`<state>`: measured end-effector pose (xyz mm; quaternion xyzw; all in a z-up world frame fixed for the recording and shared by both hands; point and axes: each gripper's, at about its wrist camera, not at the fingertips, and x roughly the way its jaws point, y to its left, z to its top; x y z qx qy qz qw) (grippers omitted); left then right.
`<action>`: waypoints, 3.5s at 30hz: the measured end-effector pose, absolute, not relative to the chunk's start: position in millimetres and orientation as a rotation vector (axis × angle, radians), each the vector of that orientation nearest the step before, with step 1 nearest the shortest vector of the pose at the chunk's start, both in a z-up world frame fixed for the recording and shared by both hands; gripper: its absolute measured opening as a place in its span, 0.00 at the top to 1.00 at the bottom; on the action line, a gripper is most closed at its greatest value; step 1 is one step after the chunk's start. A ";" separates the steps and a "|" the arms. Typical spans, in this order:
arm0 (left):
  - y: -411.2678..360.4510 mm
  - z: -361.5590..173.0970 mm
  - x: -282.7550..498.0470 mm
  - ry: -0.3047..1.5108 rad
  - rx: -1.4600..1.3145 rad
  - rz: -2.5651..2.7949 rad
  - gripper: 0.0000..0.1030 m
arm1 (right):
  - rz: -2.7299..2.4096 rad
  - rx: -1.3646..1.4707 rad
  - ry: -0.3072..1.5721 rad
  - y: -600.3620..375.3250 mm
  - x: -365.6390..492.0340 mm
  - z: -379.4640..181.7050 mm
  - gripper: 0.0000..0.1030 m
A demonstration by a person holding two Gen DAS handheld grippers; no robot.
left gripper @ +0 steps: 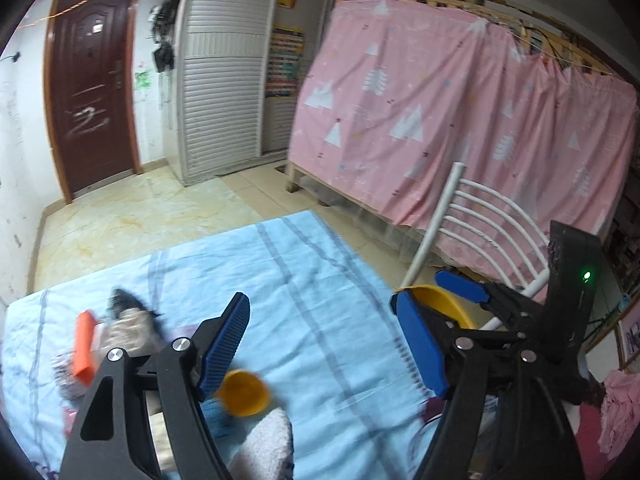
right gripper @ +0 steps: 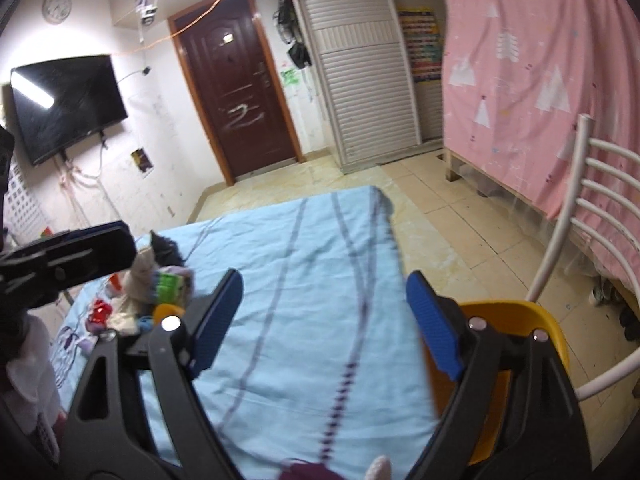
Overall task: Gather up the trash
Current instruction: 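Return both tools from the bin to the pile on the bed, then grasp red snack bag with left tool while right tool grasps green cloth, then carry both items over the yellow bin and open both tools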
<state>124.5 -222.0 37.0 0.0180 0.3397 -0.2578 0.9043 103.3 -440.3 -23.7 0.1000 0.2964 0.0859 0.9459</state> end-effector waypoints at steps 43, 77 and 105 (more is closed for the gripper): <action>-15.8 -66.1 135.1 0.926 -0.043 -0.234 0.63 | 0.398 0.011 0.832 -256.1 181.7 -54.2 0.62; -148.3 41.1 107.8 0.651 0.039 -0.407 0.74 | 0.126 0.225 0.476 -446.6 108.6 18.6 0.79; -408.8 20.0 140.8 0.745 0.167 -0.738 0.74 | -0.076 0.394 0.538 -594.2 74.1 -47.3 0.52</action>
